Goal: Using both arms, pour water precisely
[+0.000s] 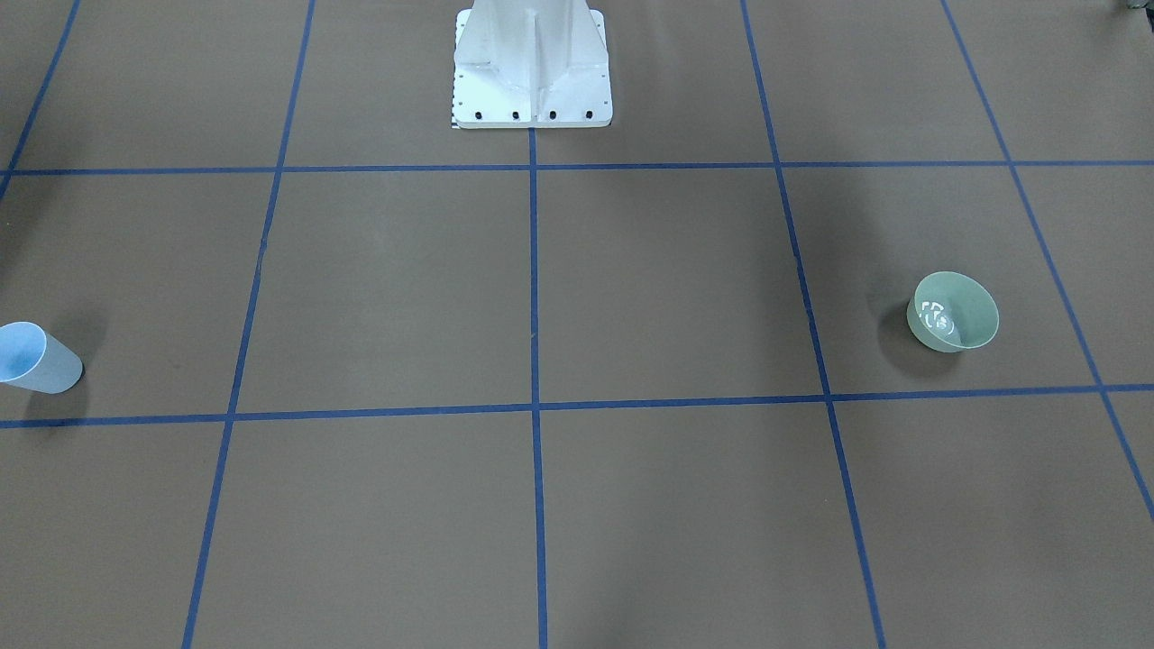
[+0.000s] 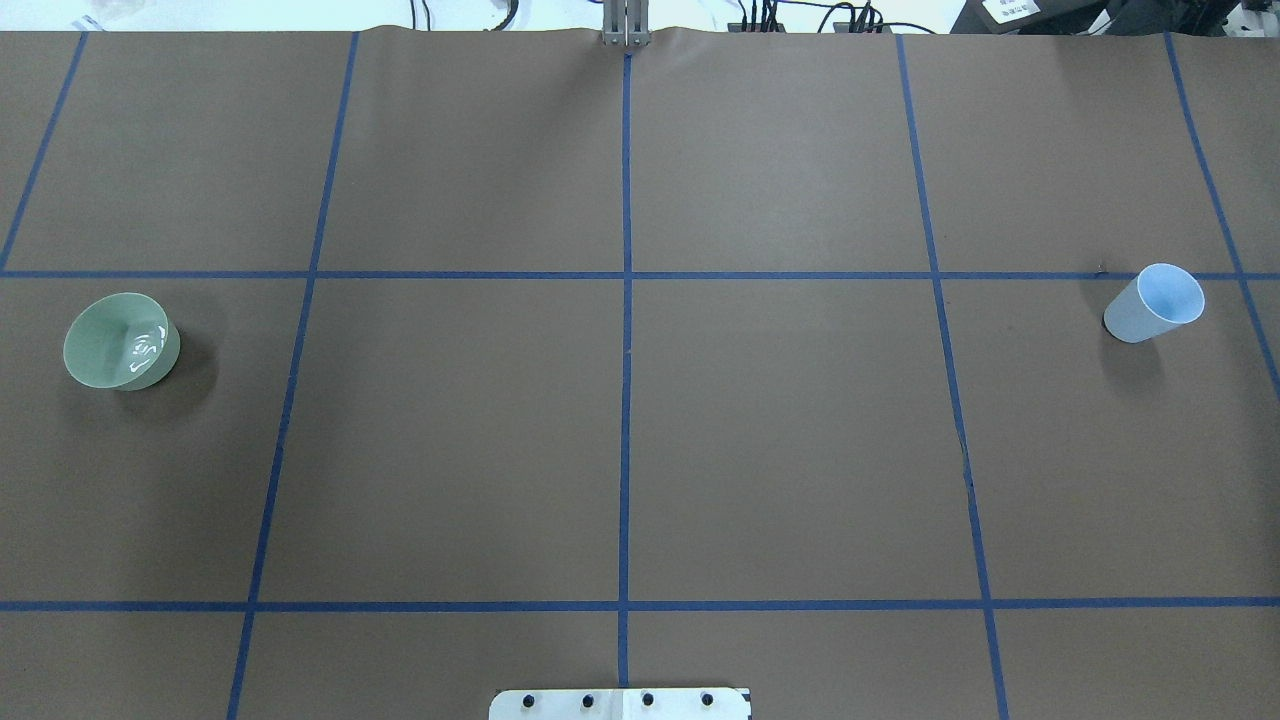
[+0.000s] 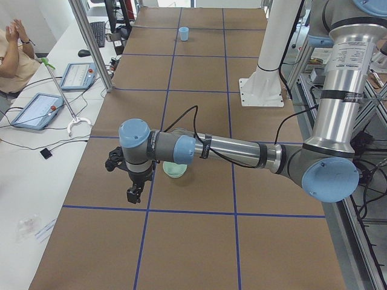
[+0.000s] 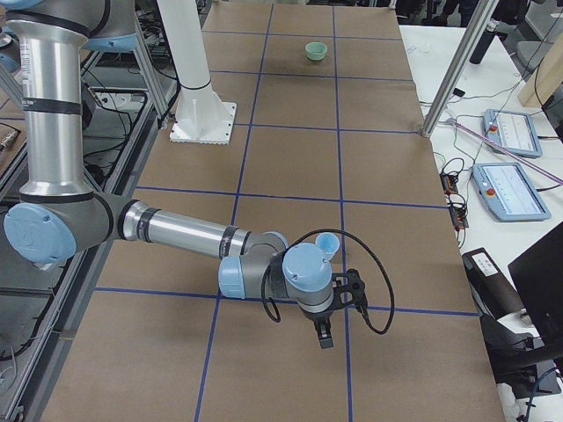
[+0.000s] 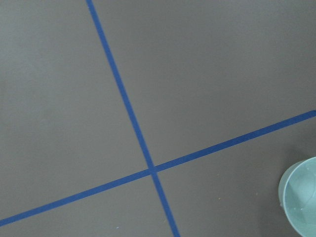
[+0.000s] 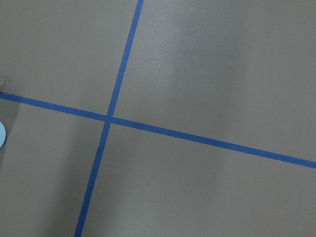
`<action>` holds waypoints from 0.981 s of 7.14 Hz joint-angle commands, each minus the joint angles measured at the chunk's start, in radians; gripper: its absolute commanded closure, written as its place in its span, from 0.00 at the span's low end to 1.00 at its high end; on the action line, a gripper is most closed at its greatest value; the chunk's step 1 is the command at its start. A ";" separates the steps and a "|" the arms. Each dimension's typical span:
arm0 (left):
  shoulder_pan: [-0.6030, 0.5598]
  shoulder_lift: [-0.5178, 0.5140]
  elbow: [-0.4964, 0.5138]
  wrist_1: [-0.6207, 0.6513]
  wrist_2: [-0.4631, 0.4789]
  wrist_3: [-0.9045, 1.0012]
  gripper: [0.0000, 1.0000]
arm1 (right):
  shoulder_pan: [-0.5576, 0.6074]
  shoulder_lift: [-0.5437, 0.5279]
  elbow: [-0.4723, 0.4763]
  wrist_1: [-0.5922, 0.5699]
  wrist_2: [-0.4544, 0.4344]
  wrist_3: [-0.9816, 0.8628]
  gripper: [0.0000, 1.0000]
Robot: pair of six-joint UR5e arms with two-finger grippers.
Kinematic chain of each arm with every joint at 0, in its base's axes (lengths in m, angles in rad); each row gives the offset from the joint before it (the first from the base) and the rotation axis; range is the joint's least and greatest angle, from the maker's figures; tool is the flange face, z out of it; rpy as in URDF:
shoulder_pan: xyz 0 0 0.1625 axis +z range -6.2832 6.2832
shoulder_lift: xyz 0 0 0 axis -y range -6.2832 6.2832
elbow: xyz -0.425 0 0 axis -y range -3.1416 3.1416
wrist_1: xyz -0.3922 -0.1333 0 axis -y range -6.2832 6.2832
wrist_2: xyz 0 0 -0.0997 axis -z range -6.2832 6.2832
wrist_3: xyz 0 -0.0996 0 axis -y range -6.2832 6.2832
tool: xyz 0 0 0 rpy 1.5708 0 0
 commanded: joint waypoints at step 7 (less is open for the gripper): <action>-0.032 0.125 -0.051 0.012 -0.117 -0.007 0.00 | -0.052 0.019 -0.029 -0.100 -0.040 0.022 0.00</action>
